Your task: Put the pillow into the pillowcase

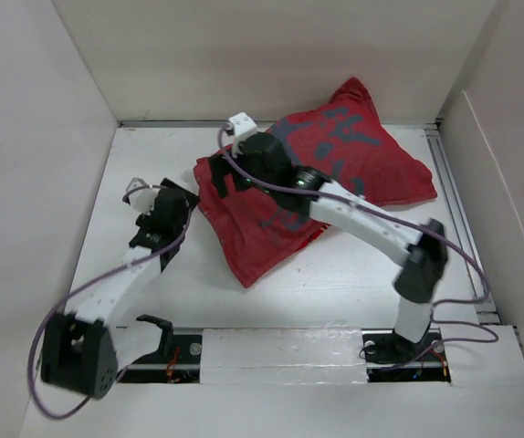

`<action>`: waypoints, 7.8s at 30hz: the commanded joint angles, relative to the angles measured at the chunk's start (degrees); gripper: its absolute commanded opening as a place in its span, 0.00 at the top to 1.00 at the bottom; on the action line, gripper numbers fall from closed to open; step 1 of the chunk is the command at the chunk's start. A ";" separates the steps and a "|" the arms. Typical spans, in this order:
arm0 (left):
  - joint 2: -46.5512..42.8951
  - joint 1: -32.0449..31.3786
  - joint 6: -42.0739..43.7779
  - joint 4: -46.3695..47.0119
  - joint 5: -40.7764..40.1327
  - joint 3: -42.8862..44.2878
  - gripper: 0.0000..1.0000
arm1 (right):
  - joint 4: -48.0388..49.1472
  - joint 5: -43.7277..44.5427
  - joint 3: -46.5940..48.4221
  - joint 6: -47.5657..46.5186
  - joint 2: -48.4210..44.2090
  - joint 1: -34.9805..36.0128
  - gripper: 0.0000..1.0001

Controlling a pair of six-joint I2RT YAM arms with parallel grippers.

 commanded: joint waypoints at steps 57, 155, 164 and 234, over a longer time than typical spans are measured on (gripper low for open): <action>52.92 21.11 -21.93 120.28 61.14 -6.04 1.00 | -12.78 7.95 40.06 -13.23 35.96 1.15 0.26; 23.48 14.07 -7.09 98.02 66.61 -12.02 0.95 | -4.33 -35.23 40.94 1.36 21.36 0.36 0.86; 20.14 16.81 5.14 31.73 35.94 3.08 0.92 | -9.18 -25.72 23.46 -3.45 13.21 3.69 0.00; -5.48 -17.99 12.79 -1.41 18.81 4.00 0.21 | -3.00 6.55 -57.40 26.91 -57.01 -19.08 0.00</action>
